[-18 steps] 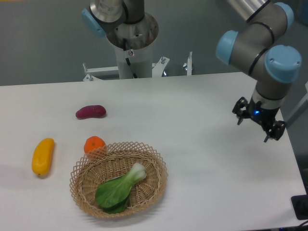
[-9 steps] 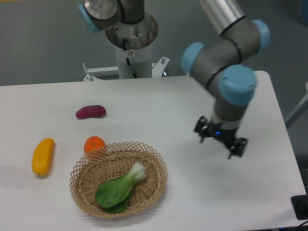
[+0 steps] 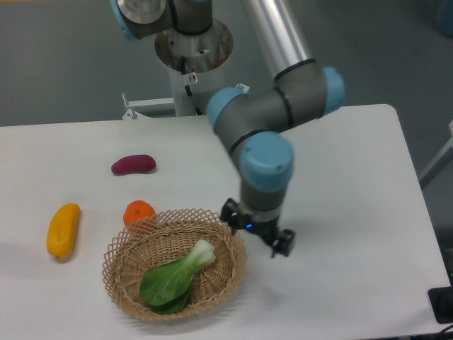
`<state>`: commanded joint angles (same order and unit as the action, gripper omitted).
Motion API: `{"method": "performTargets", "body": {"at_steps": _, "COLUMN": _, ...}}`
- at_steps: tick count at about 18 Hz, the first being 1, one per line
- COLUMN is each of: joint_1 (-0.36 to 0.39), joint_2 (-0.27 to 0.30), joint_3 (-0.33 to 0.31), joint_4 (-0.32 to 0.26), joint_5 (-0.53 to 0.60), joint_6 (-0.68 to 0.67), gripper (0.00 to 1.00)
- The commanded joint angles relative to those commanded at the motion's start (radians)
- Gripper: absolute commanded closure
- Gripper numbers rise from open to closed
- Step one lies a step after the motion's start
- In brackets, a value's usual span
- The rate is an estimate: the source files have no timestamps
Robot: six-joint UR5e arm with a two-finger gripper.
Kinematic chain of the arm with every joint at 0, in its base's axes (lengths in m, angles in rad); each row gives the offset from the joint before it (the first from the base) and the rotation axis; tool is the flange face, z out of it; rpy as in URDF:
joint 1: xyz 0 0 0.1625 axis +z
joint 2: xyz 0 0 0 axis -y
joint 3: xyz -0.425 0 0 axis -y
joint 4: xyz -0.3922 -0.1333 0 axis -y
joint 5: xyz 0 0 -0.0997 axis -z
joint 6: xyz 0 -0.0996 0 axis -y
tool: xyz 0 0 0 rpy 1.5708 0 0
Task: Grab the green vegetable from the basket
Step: 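Move the gripper over the wicker basket toward the green bok choy, then lower the gripper onto the bok choy and close on its stem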
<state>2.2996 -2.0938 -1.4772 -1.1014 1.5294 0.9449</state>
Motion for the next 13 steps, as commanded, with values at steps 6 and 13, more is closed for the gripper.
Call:
{"method": "performTargets", "body": {"at_steps": 6, "joint_1": -0.043, "joint_2": -0.052, "joint_3": 0.005, "joint_4": 0.002, "joint_5": 0.0, "joint_6": -0.026, "gripper": 0.0}}
{"method": "performTargets", "body": {"at_steps": 13, "joint_1": -0.06, "joint_2": -0.098, "joint_3": 0.012, "joint_4": 0.002, "joint_5": 0.0, "joint_6": -0.044, "gripper": 0.0}}
